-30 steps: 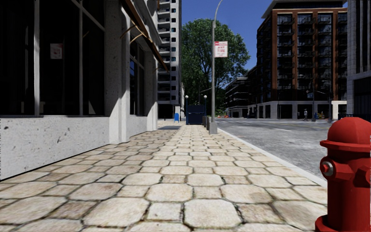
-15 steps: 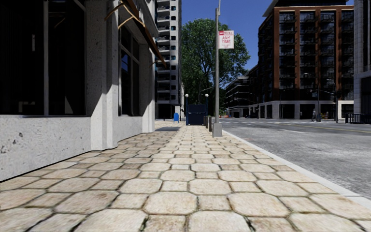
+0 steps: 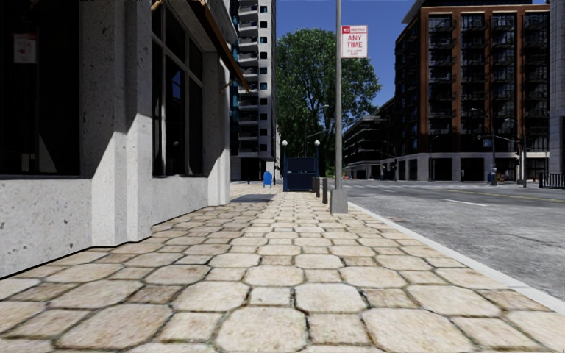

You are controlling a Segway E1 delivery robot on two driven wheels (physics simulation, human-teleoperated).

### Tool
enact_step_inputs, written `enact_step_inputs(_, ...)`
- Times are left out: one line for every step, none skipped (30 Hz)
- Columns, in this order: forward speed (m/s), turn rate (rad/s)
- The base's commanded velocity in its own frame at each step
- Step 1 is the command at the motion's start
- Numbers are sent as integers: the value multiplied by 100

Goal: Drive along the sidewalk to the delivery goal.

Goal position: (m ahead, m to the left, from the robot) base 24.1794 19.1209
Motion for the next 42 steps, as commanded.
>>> enact_step_inputs(200, 0)
enact_step_inputs(200, 0)
enact_step_inputs(200, 0)
enact_step_inputs(200, 0)
enact_step_inputs(200, 0)
enact_step_inputs(200, 0)
enact_step_inputs(200, 0)
enact_step_inputs(200, 0)
enact_step_inputs(200, 0)
enact_step_inputs(200, 0)
enact_step_inputs(200, 0)
enact_step_inputs(200, 0)
enact_step_inputs(200, 0)
enact_step_inputs(200, 0)
enact_step_inputs(200, 0)
enact_step_inputs(200, 0)
enact_step_inputs(200, 0)
enact_step_inputs(200, 0)
enact_step_inputs(200, 0)
enact_step_inputs(200, 0)
enact_step_inputs(200, 0)
enact_step_inputs(200, 0)
enact_step_inputs(200, 0)
enact_step_inputs(200, 0)
enact_step_inputs(200, 0)
enact_step_inputs(200, 0)
enact_step_inputs(200, 0)
enact_step_inputs(200, 0)
enact_step_inputs(200, 0)
enact_step_inputs(200, 0)
enact_step_inputs(200, 0)
enact_step_inputs(200, 0)
enact_step_inputs(200, 0)
enact_step_inputs(200, 0)
enact_step_inputs(200, 0)
enact_step_inputs(200, 0)
enact_step_inputs(200, 0)
enact_step_inputs(200, 0)
enact_step_inputs(200, 0)
enact_step_inputs(200, 0)
enact_step_inputs(200, 0)
enact_step_inputs(200, 0)
